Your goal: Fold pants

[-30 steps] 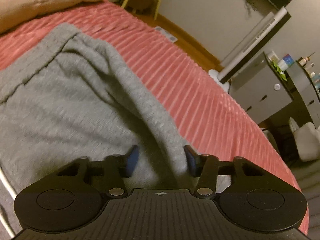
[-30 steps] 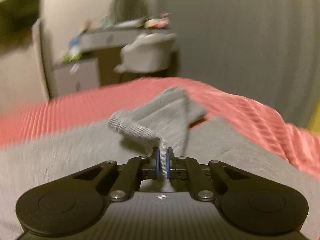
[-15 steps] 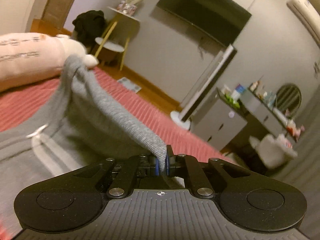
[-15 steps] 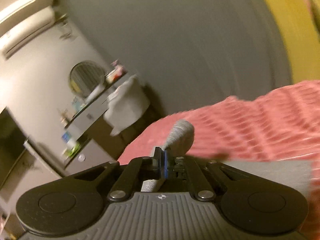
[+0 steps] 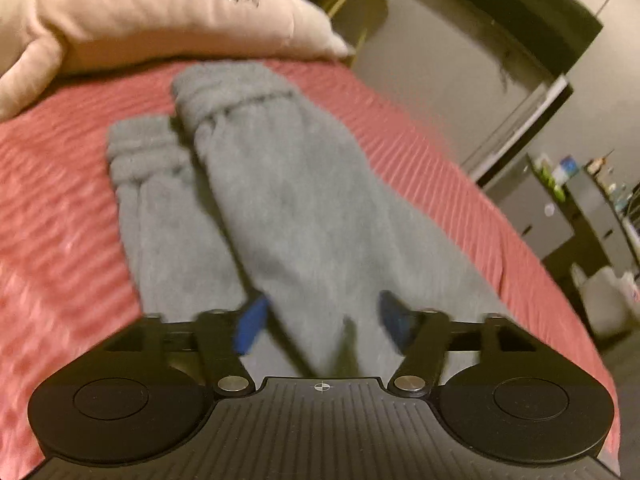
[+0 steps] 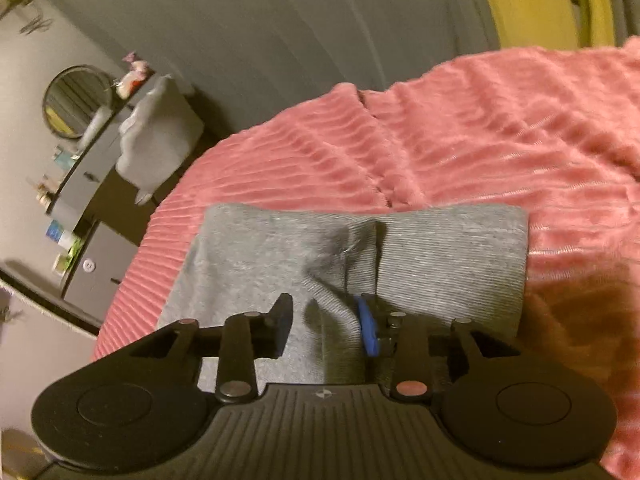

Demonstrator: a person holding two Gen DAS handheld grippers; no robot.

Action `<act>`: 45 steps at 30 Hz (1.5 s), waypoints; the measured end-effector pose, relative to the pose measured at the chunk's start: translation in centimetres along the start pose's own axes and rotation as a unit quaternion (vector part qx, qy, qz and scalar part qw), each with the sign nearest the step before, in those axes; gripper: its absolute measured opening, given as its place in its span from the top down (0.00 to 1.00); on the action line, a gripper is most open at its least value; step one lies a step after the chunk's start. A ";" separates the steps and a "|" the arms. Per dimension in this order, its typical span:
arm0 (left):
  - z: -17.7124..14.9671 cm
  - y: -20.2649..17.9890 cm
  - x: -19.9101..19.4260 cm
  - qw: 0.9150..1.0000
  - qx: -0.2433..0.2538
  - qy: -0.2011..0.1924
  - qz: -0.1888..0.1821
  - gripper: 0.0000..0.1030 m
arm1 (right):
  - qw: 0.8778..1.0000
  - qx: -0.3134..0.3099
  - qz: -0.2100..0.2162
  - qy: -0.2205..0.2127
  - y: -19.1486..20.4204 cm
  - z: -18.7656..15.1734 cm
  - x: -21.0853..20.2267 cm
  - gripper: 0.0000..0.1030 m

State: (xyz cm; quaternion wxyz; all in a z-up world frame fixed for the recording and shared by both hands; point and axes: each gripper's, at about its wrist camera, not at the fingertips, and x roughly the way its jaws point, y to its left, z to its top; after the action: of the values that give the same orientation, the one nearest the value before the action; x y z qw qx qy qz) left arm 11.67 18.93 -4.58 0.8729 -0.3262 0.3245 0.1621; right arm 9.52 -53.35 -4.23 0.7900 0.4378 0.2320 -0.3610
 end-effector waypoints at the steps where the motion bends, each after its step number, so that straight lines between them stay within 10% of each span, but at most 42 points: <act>1: 0.4 0.0 0.6 1.000 -0.004 0.000 0.006 0.21 | 1.000 0.002 0.006 0.010 -0.6 0.1 -0.5 0.51; 8: 3.3 2.7 4.9 0.993 -0.103 0.048 -0.039 0.31 | 0.993 -0.009 0.101 0.053 -3.4 -0.6 -2.5 0.46; 12: 4.3 2.6 6.5 0.991 -0.102 0.077 -0.044 0.70 | 0.989 -0.022 0.132 0.062 -3.7 -0.3 -2.4 0.52; 14: 4.8 2.0 6.9 0.992 -0.094 0.080 -0.038 0.82 | 0.990 -0.019 0.126 0.064 -3.4 -0.2 -2.1 0.73; 21: 5.4 0.0 3.8 0.996 -0.037 0.084 -0.018 0.88 | 0.990 -0.043 0.088 0.098 -1.3 0.3 -0.5 0.69; 23: 6.4 -0.2 2.4 0.996 -0.037 0.065 -0.038 0.89 | 0.989 -0.083 0.068 0.100 0.4 1.0 -1.0 0.91; 28: 7.6 -0.2 -1.9 0.994 -0.025 0.011 -0.104 0.89 | 0.982 -0.102 0.148 0.053 1.8 3.6 -5.6 0.96; 39: 2.5 5.3 0.5 0.995 0.002 0.096 -0.028 0.88 | 0.987 -0.121 0.055 0.088 -3.5 1.0 -5.0 0.96; 45: 3.6 4.5 -2.4 0.995 -0.011 0.062 -0.074 0.89 | 0.986 -0.129 0.088 0.053 -1.7 1.9 -7.3 0.96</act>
State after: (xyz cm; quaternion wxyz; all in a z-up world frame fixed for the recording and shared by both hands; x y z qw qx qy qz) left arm 9.31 24.49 -3.03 0.8571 -0.3688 0.3506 0.0802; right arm 3.69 -52.92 0.88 0.8549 0.3697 0.2788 -0.2337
